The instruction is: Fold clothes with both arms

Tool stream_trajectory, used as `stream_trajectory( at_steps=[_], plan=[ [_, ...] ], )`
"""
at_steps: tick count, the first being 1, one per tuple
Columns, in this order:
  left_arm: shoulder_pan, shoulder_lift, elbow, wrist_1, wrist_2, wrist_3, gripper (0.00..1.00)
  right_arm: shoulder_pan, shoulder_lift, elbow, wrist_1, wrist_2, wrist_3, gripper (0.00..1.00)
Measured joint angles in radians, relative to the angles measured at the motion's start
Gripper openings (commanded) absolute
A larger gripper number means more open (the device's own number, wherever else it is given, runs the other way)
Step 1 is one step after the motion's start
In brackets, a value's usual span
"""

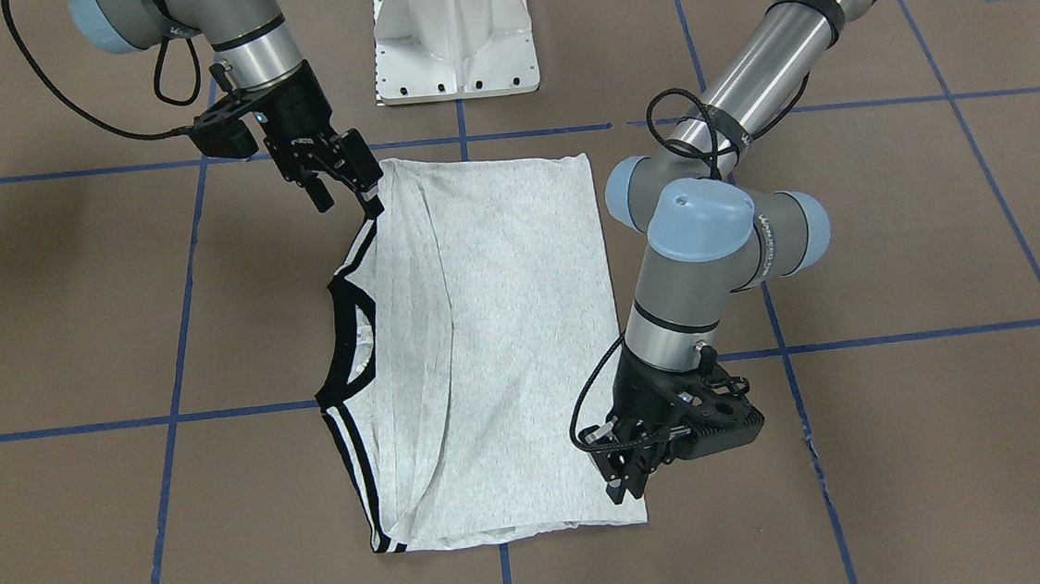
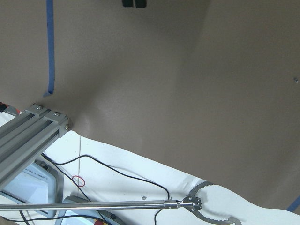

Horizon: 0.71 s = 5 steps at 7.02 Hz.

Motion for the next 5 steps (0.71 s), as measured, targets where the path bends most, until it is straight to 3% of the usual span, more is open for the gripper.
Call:
stream_trajectory(
  at_steps=[3,5],
  plan=[
    [-0.03,0.156,-0.238,0.002,-0.134,0.0,0.55,-0.041,0.132,-0.119,-0.21,0.074,-0.361,1.0],
    [-0.035,0.178,-0.267,0.002,-0.145,0.0,0.55,-0.063,0.233,-0.179,-0.374,0.105,-0.574,1.0]
  ],
)
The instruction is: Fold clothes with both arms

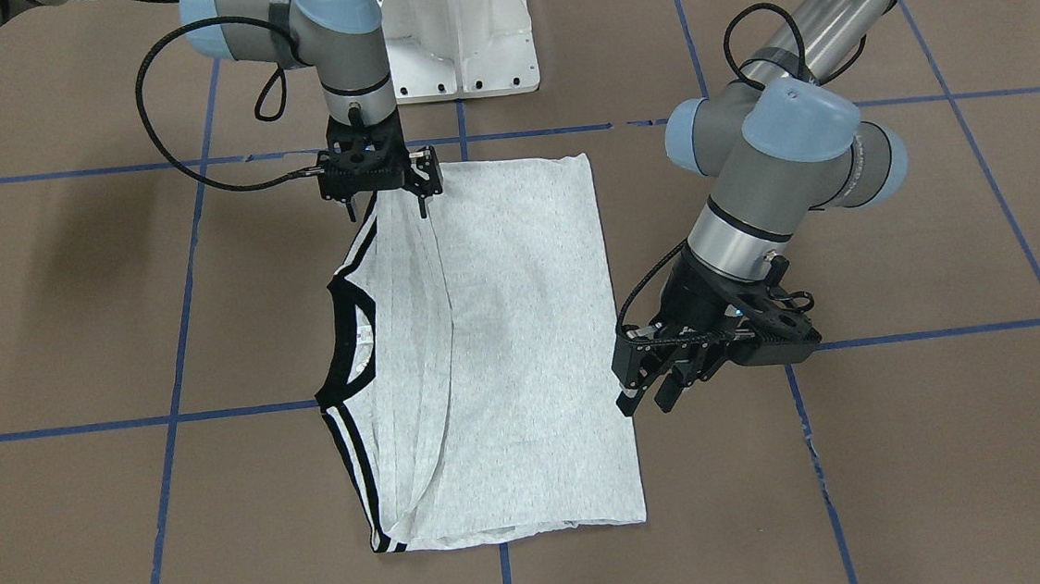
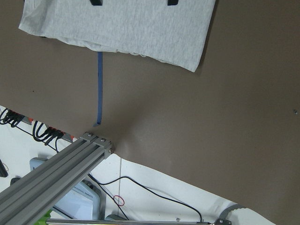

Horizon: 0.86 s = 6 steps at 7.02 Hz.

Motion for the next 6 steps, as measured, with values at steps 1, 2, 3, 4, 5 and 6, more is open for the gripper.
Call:
stream_trajectory(
  at_steps=[1,2,3,4,5,6],
  plan=[
    [0.0,0.003,-0.002,0.0,-0.001,0.0,0.55,-0.018,0.018,-0.007,-0.046,0.005,-0.086,1.0],
    [-0.001,0.004,-0.002,-0.001,-0.001,-0.001,0.55,-0.037,0.025,-0.01,-0.077,0.008,-0.157,1.0],
    [-0.001,0.007,-0.002,-0.003,-0.001,-0.001,0.56,-0.051,0.029,-0.015,-0.095,0.012,-0.2,1.0],
    [-0.001,0.014,-0.003,-0.006,0.0,-0.002,0.56,-0.06,0.037,-0.027,-0.114,0.018,-0.221,1.0],
    [0.0,0.021,-0.003,-0.009,0.0,-0.003,0.57,-0.066,0.052,-0.047,-0.131,0.024,-0.229,1.0],
    [0.001,0.024,-0.004,-0.011,0.0,-0.004,0.57,-0.069,0.064,-0.068,-0.141,0.031,-0.236,1.0]
  ],
)
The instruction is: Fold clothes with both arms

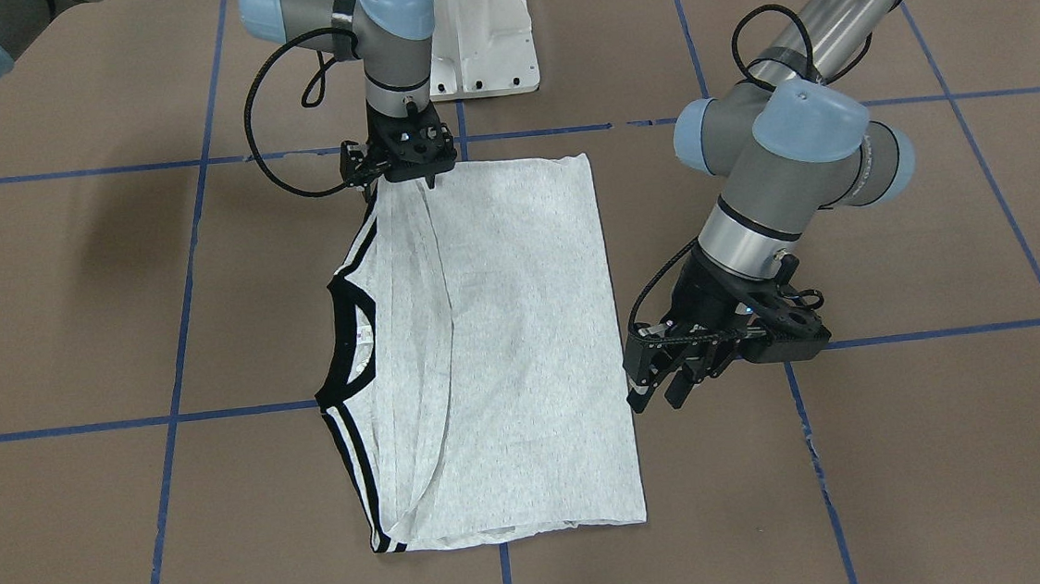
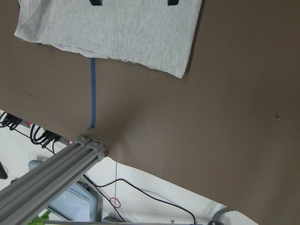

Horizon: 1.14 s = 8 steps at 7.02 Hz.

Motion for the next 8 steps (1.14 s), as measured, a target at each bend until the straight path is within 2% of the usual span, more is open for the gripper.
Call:
stream_trajectory(
  at_steps=[4,7,8],
  plan=[
    [0.0,0.021,-0.018,-0.001,0.0,-0.003,0.57,0.015,-0.044,0.002,-0.039,0.018,-0.076,1.0],
    [0.0,0.037,-0.032,-0.001,0.0,-0.004,0.57,0.066,-0.228,0.153,-0.042,0.027,-0.203,1.0],
    [0.0,0.043,-0.038,-0.001,0.0,-0.004,0.57,0.075,-0.235,0.169,-0.041,0.026,-0.207,1.0]
  ],
)
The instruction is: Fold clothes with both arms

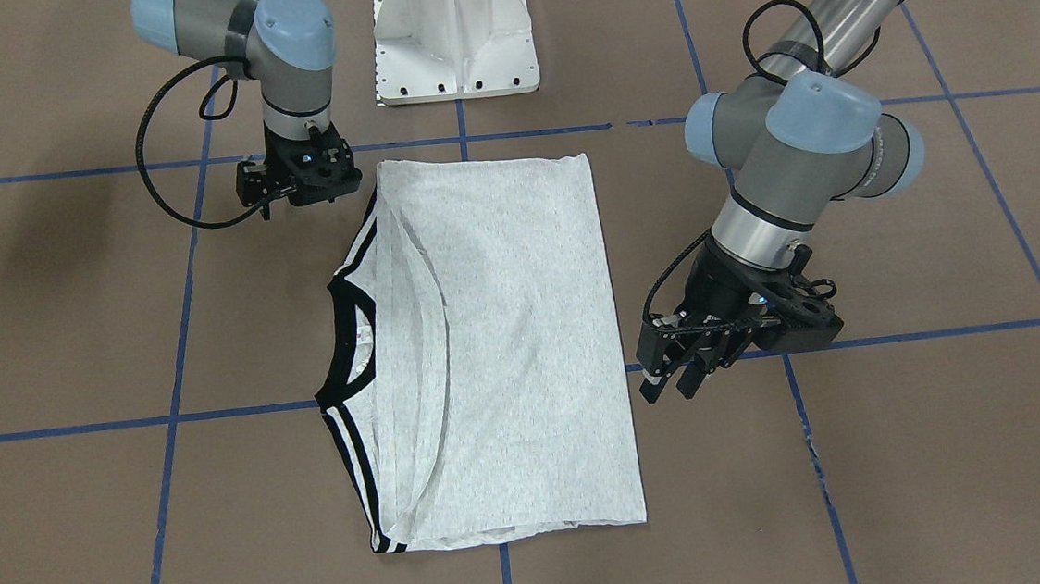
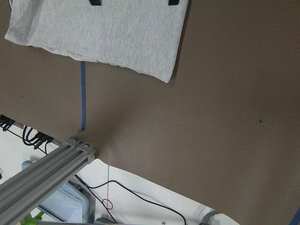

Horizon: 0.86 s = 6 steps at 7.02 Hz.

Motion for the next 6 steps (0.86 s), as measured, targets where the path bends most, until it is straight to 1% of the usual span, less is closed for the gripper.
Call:
stream_trajectory(
  at_steps=[1,3,5,6],
  plan=[
    [0.0,0.007,-0.007,0.0,0.0,0.0,0.57,0.012,0.036,-0.017,0.004,-0.001,0.01,1.0],
    [0.0,0.031,-0.04,0.001,0.0,0.002,0.57,0.034,0.149,-0.102,0.023,-0.002,0.034,1.0],
    [0.0,0.042,-0.052,0.001,-0.001,0.004,0.57,0.039,0.258,-0.256,0.11,-0.002,0.067,1.0],
    [0.0,0.046,-0.053,0.0,-0.001,0.004,0.57,0.039,0.289,-0.305,0.135,-0.002,0.074,1.0]
  ],
)
